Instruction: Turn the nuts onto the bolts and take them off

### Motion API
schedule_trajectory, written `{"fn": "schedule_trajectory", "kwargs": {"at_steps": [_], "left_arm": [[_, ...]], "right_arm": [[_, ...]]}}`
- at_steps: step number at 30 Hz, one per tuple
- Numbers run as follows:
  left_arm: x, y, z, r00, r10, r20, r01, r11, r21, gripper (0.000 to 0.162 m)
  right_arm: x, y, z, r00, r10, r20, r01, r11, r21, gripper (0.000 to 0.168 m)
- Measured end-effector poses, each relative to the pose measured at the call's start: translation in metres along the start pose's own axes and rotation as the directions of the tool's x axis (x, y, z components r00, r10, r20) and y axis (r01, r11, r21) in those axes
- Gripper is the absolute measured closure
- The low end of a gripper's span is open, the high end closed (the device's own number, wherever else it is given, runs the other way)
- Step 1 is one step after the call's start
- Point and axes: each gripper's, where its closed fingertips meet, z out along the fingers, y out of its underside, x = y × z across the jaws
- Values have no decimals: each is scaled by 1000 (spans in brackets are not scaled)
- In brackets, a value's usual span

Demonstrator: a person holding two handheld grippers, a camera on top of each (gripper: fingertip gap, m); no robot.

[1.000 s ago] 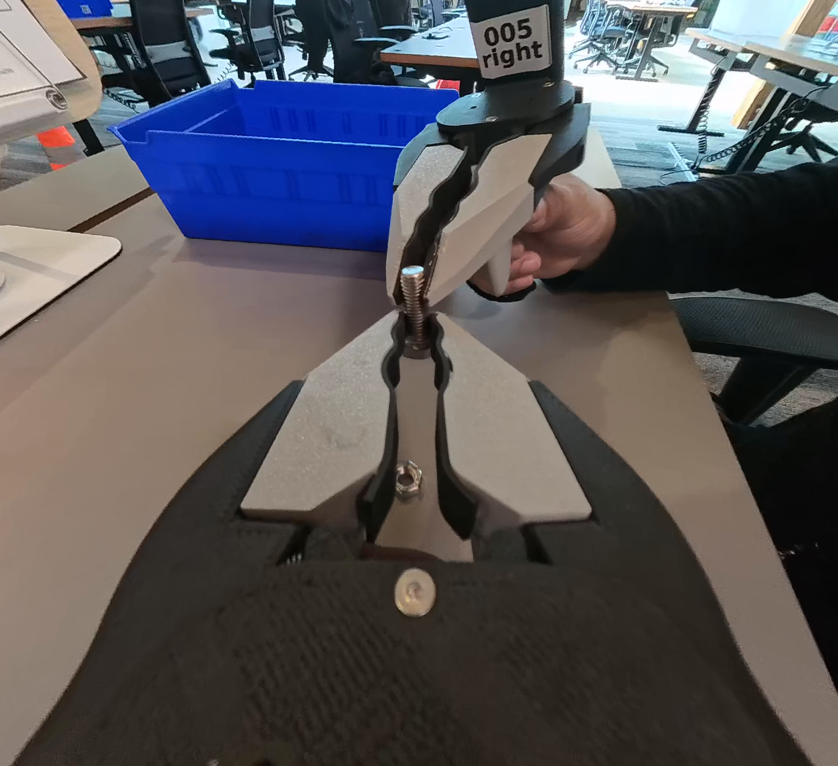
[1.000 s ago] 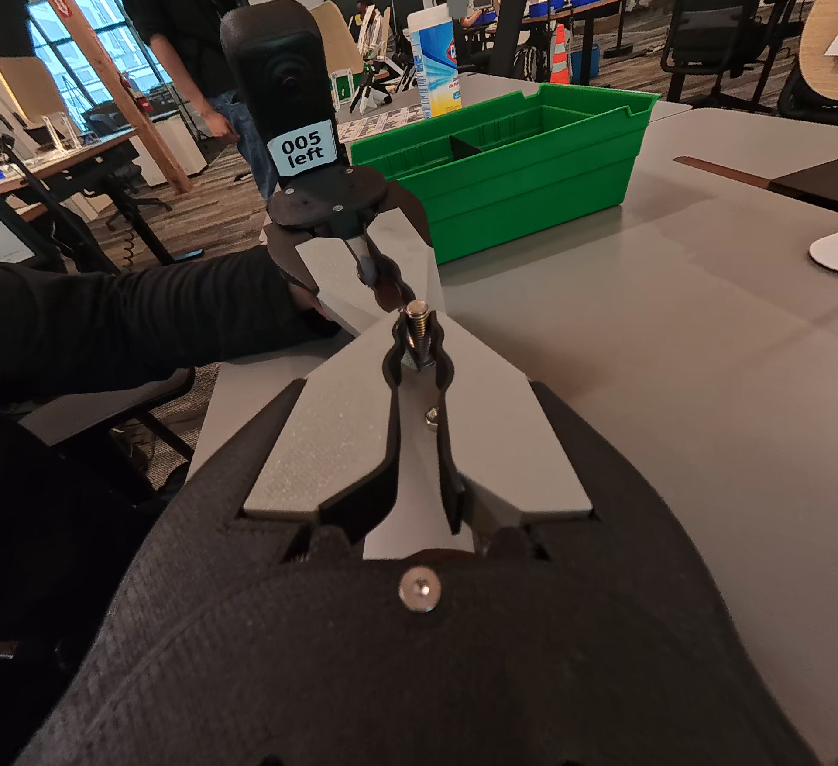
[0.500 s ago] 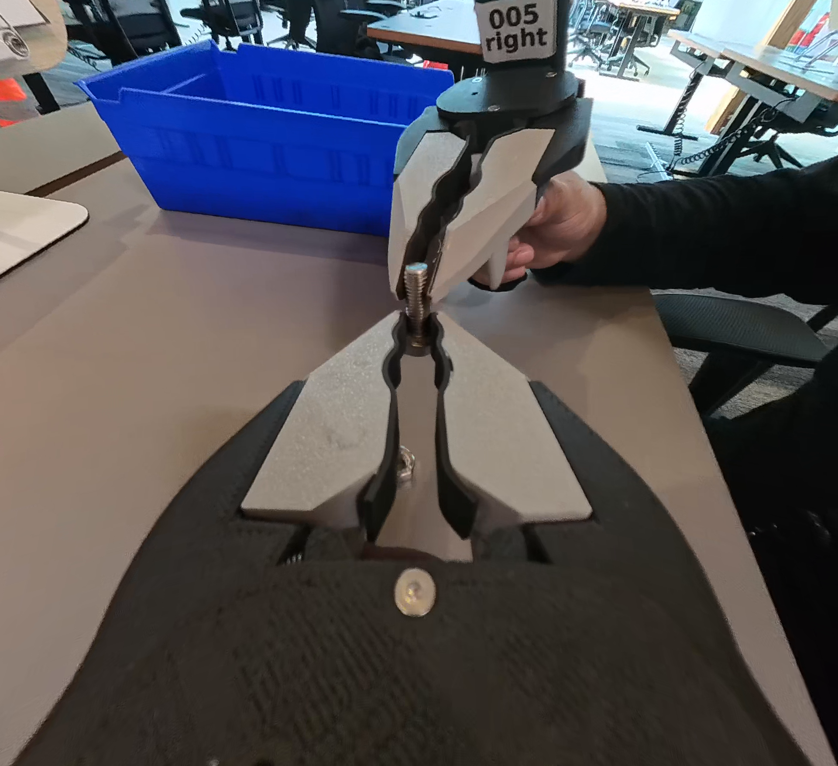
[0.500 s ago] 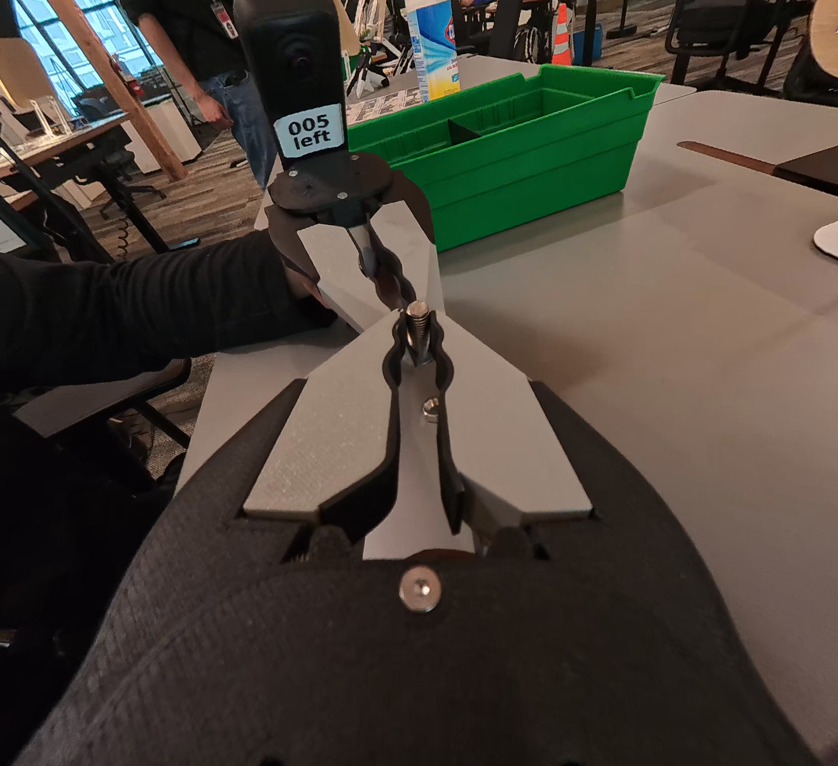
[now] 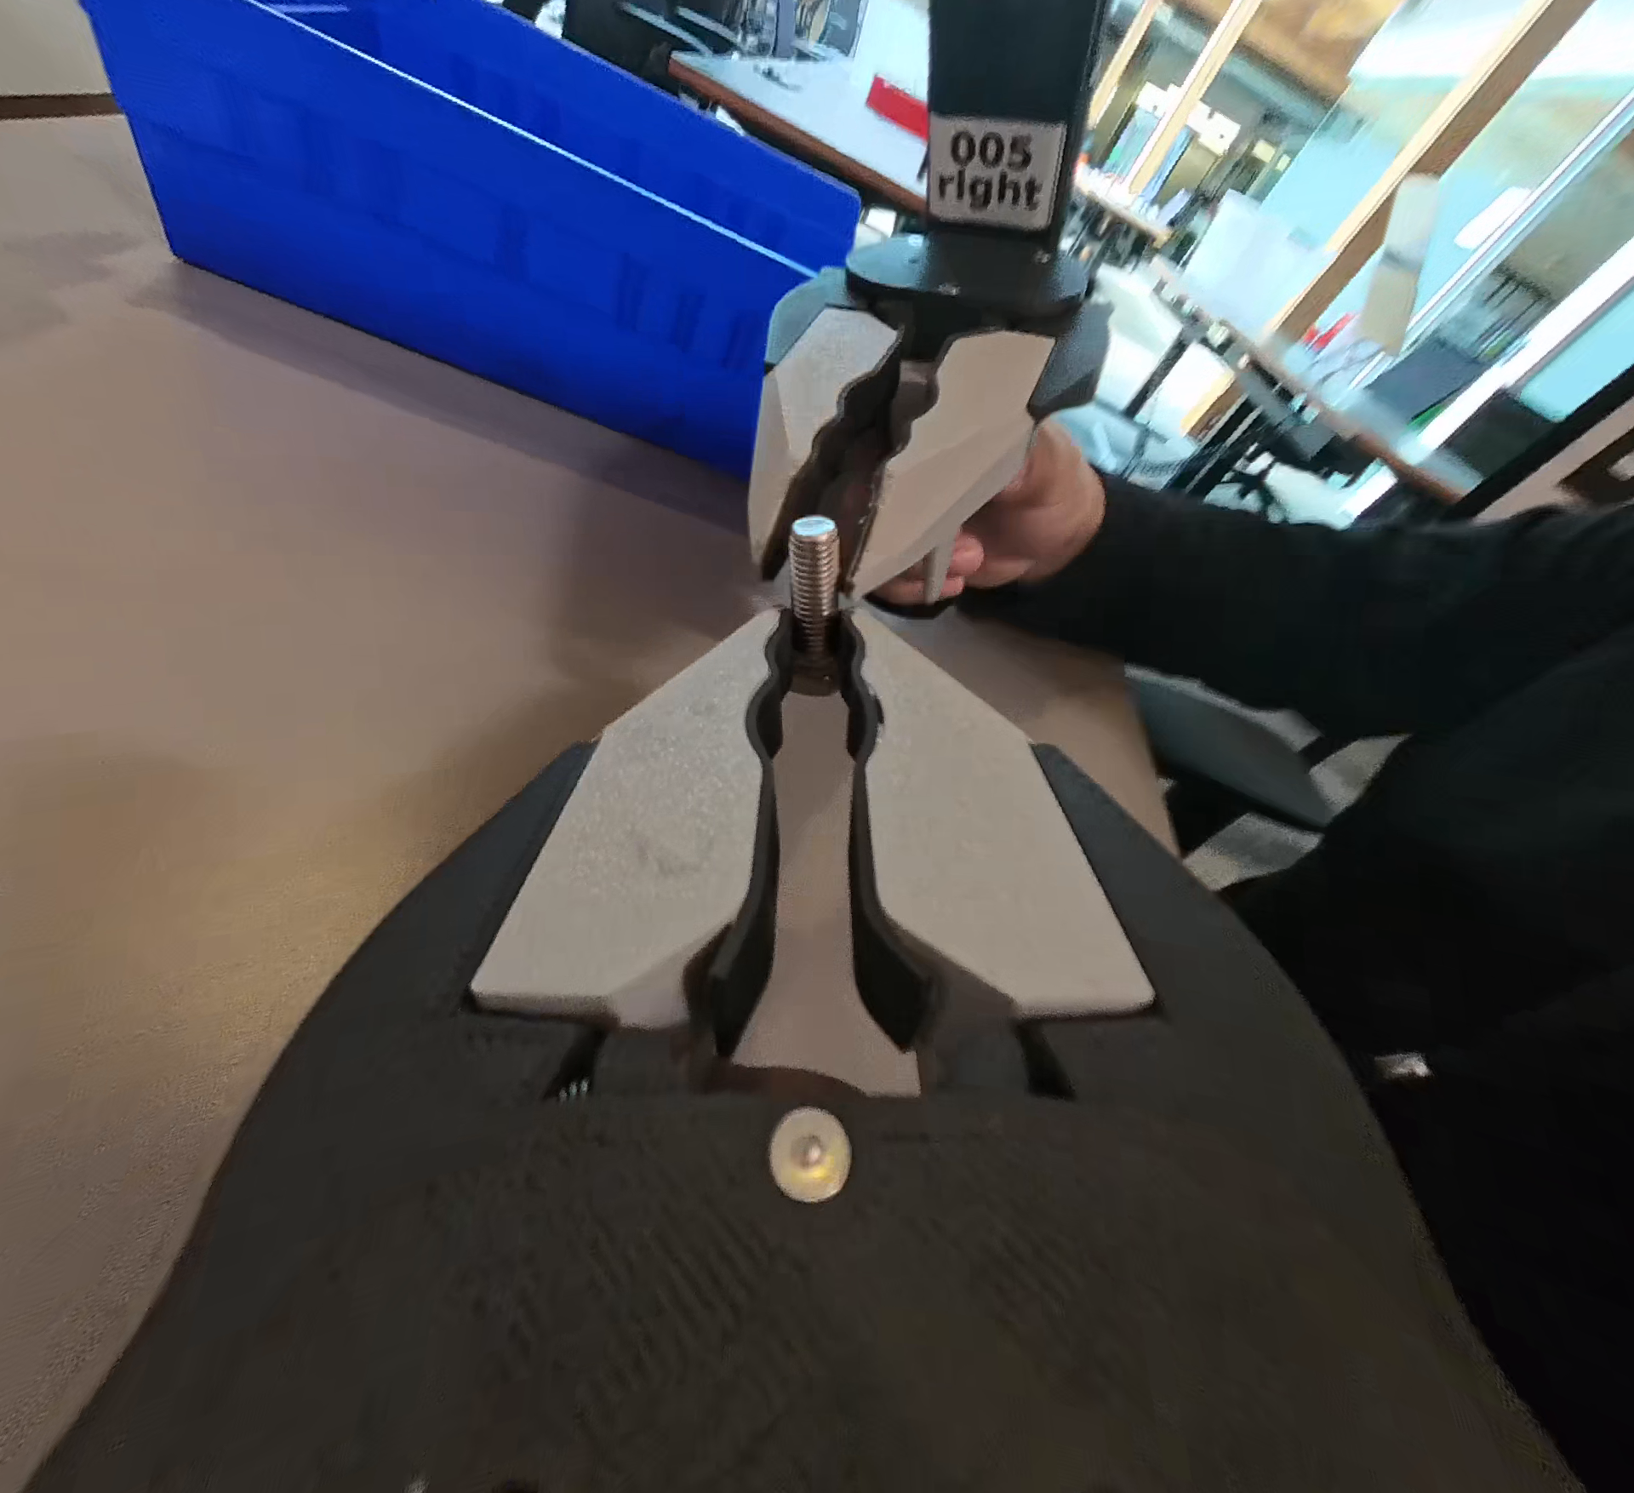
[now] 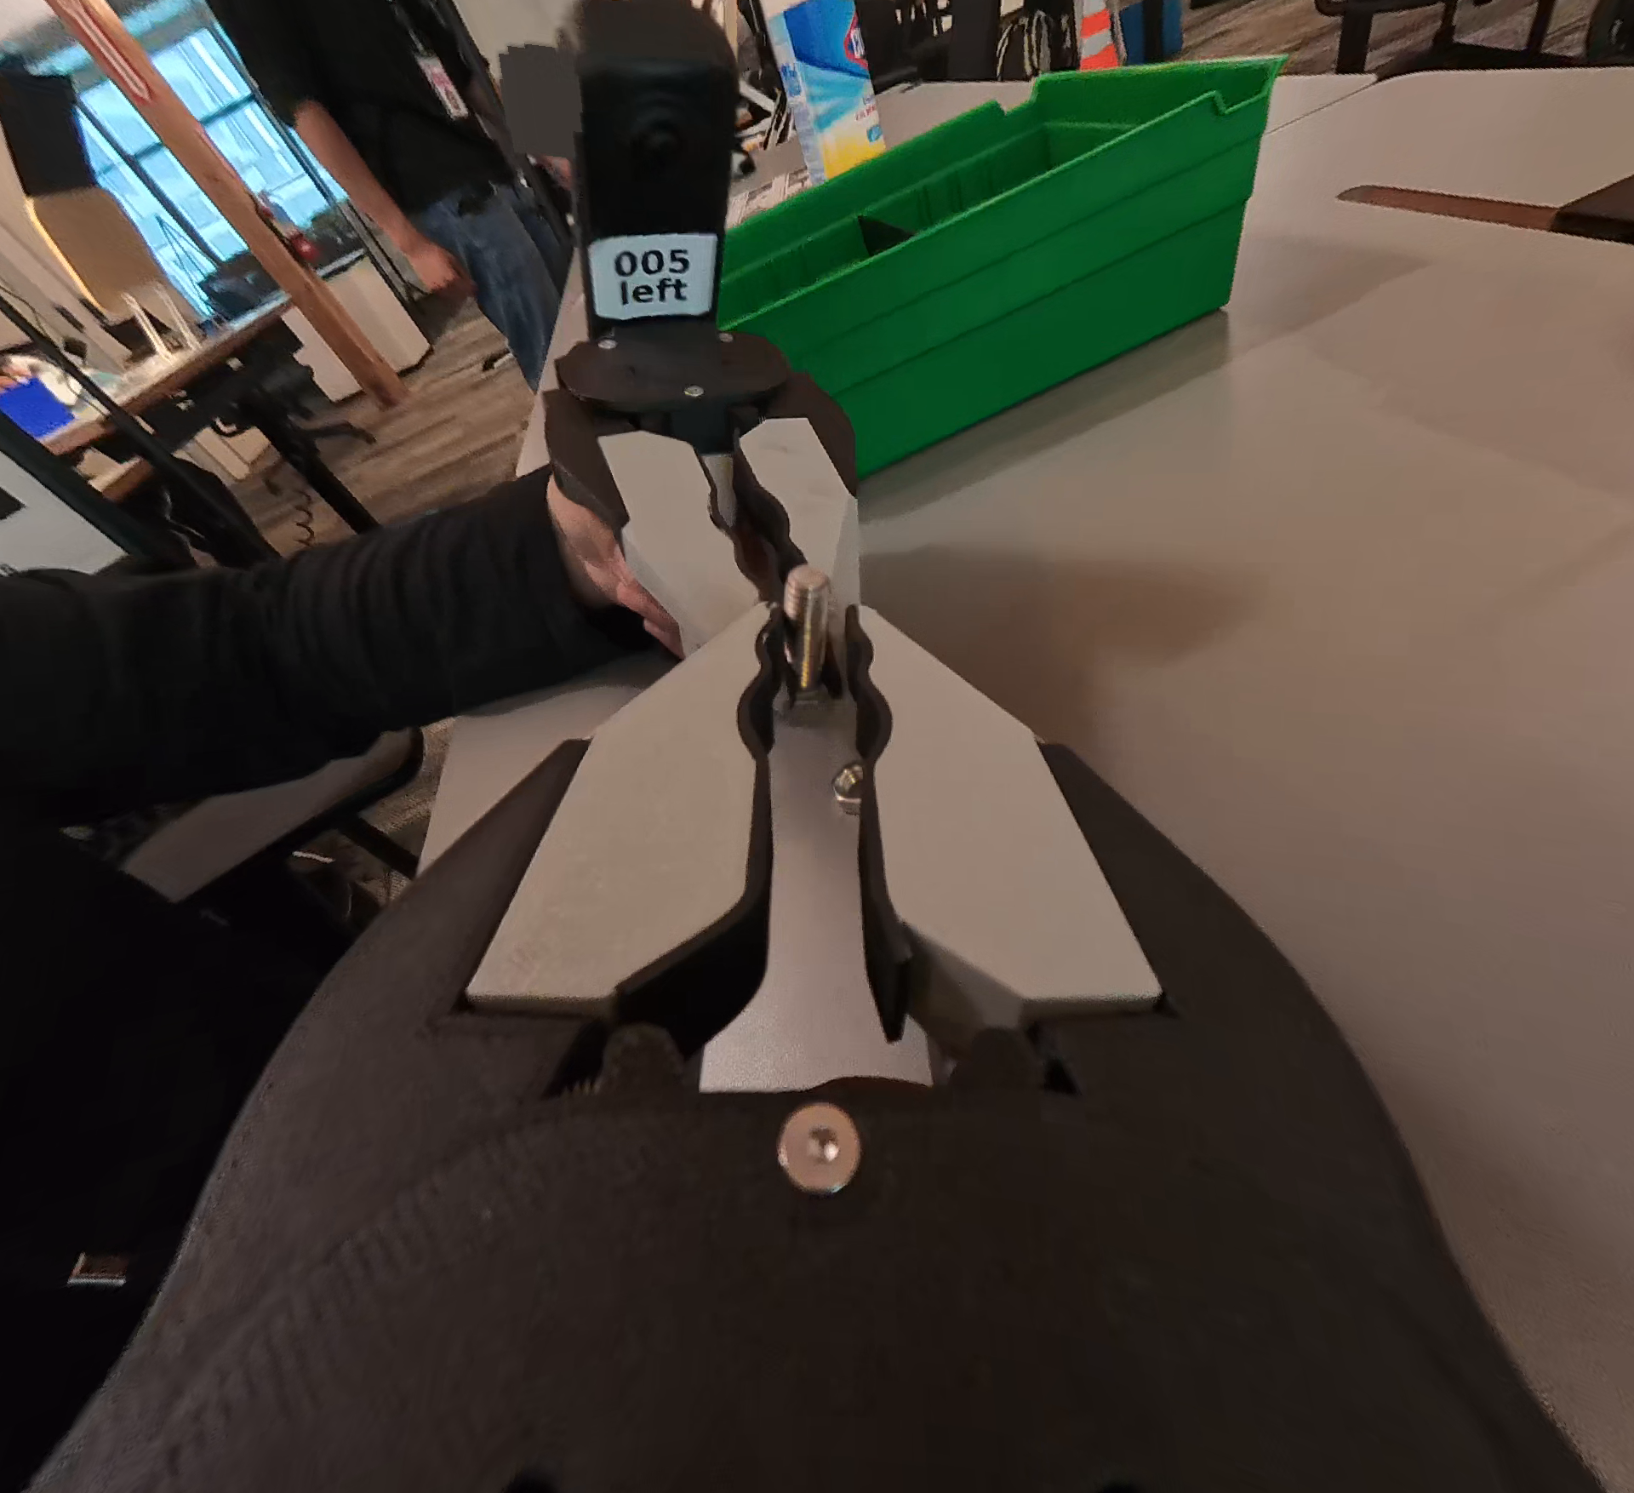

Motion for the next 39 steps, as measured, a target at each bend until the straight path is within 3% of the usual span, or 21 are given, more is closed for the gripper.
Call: {"fn": "schedule_trajectory", "kwargs": {"at_steps": [6,13,18,24,27,29,36,39], "left_arm": [[-8,-19,-13,989,-139,-45,143,982,123,155],[-7,-26,-15,989,-139,-44,145,975,169,156],[-9,-28,-15,995,-100,-3,99,979,176,155],[-43,-11,-20,947,150,284,-161,987,15,155],[-42,2,-14,930,257,263,-246,966,-75,155],[-43,-2,-16,930,248,269,-245,968,-48,155],[-34,-14,-28,955,233,182,-248,966,66,155],[-31,-18,-31,956,243,167,-261,960,97,156]], "right_arm": [[9,-7,-9,999,31,-28,-30,999,34,156],[2,5,1,1000,28,1,-28,999,-24,145],[4,8,3,1000,18,-16,-19,999,-38,143],[16,31,6,994,-53,-93,36,984,-175,142],[14,53,13,987,-133,-87,102,949,-300,140],[12,66,16,977,-202,-72,162,914,-372,136],[5,77,30,932,-362,16,335,843,-420,137],[10,80,37,932,-359,53,344,828,-444,137]]}}
